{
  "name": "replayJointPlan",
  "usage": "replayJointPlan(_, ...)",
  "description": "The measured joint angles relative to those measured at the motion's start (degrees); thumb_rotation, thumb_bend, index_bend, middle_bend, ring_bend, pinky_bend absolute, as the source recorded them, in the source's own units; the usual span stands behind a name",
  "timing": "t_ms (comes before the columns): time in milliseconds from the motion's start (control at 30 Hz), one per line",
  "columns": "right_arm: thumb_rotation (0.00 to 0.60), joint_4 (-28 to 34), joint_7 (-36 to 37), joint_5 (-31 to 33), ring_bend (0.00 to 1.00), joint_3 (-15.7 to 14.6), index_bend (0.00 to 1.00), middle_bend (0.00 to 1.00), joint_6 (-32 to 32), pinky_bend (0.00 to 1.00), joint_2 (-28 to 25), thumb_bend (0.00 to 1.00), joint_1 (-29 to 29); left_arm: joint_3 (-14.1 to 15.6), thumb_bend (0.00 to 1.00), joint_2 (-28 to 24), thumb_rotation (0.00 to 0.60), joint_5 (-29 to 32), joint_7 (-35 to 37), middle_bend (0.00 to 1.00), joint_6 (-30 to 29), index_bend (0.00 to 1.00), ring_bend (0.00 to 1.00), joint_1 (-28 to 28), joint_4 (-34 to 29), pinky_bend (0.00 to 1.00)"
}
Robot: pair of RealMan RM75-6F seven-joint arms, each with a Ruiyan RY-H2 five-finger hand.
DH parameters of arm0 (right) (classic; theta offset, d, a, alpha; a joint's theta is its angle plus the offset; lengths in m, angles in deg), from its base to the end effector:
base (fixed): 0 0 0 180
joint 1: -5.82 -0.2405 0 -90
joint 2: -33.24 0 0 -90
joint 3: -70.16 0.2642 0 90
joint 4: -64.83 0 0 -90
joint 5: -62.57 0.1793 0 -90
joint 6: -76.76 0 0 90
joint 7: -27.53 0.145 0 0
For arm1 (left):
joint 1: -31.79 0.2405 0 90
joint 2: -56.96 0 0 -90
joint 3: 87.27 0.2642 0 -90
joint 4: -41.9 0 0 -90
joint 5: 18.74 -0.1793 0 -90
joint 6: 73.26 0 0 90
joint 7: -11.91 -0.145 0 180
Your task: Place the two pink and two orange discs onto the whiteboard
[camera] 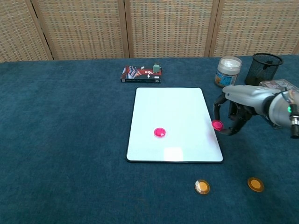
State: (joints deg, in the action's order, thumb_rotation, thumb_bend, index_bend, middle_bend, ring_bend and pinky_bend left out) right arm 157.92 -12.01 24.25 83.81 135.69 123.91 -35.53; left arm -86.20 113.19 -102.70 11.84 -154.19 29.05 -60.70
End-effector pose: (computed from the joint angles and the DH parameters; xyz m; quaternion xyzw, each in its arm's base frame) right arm -0.1692 -0.3300 0.0029 0.6977 -0.4714 0.2758 0.4636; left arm -0.3012 0.1532 0.2021 -0.5934 -0.4585 -0.3399 0.5676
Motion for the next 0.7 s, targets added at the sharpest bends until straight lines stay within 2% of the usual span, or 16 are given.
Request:
replayJointPlan(167, 0.600, -2.5, -4.3, 7.9, 1.00, 2.3, 0.50, 0.98, 1.7, 1.00, 4.2, 0.34, -4.4, -0.1, 0.00, -0.4, 0.600, 0.4, 1.3, 0.00, 0.5, 0.00, 0.00, -0.2, 0.1, 0.00)
replayJointPlan(300, 0.600, -5.2, -7.0, 11.8, 1.00, 3.3, 0.50, 0.98, 3.1, 1.00, 7.2, 0.34, -7.4, -0.3, 0.00, -0.8, 0.600, 0.8, 2.3, 0.00, 1.0, 0.00, 0.00, -0.4, 0.4, 0.00)
replayJointPlan(367, 0.600, -6.3, -7.6, 13.0, 1.00, 3.6, 0.49, 0.98, 3.8, 1.00, 8.3, 0.34, -8.3, -0.3, 0.00, -1.0, 0.600, 0.8, 2.6, 0.00, 1.2, 0.00, 0.00, -0.5, 0.4, 0.00)
replayJointPlan(500, 0.600, -6.6, -8.6, 14.7, 1.00, 3.9, 0.35, 0.98, 4.6, 1.00, 9.2, 0.32, -9.5, -0.3, 0.00, -1.1, 0.600, 0.8, 2.9, 0.00, 1.2, 0.00, 0.00, -0.6, 0.6, 0.00)
replayJointPlan(700, 0.600, -5.3, -8.8, 14.2, 1.00, 3.4, 0.33, 0.98, 6.0, 1.00, 8.9, 0.31, -9.6, -0.2, 0.00, -1.2, 0.600, 0.7, 3.2, 0.00, 1.2, 0.00, 0.00, -0.5, 0.6, 0.00)
